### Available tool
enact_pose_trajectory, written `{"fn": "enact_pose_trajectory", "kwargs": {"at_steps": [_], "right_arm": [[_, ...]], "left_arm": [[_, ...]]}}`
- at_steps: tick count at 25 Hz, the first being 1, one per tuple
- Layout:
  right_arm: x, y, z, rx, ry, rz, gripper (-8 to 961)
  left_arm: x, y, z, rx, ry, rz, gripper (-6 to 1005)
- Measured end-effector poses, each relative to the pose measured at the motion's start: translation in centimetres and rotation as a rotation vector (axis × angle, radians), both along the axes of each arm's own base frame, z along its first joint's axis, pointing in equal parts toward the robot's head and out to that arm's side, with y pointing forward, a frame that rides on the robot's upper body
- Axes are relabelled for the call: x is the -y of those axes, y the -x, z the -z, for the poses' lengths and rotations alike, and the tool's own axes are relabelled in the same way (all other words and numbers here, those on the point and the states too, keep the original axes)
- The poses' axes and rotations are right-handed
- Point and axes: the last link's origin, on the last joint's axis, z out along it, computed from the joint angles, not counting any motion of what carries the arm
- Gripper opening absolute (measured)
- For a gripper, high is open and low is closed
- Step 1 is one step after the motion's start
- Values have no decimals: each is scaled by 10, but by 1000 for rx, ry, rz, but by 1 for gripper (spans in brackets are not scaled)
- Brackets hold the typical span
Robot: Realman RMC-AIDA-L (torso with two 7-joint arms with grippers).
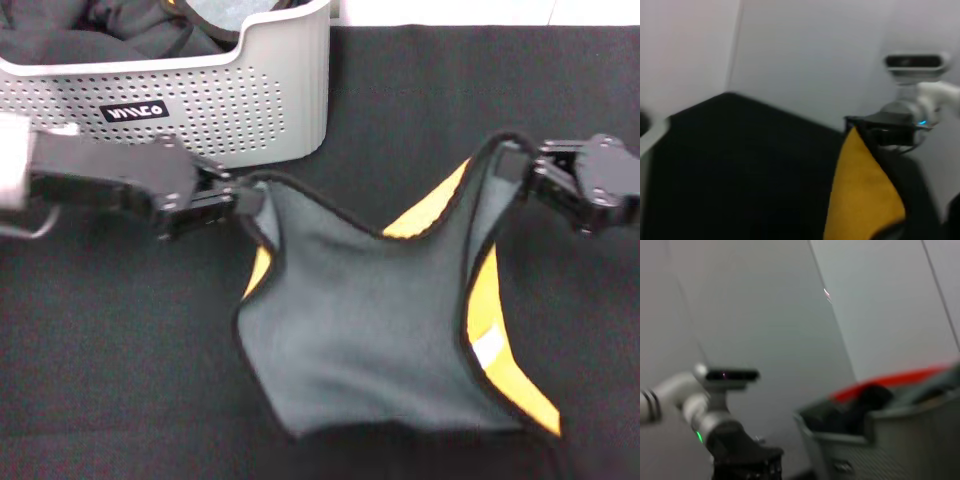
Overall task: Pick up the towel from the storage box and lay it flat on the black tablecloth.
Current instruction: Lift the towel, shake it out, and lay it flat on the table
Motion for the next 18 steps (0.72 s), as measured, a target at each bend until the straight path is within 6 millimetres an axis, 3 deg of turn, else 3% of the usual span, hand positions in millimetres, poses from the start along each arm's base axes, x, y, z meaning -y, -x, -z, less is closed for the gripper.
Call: {"fn": "enact_pose_trajectory", "kwargs": {"at_steps": [5, 18], "right_arm": [[-23, -3, 14, 142, -28, 34, 26], [-36, -15, 16, 239, -152, 54, 26]], "left_arm": [[-28, -3, 25, -110, -48, -65, 27], [-53, 8, 35, -216, -149, -205, 27]]}}
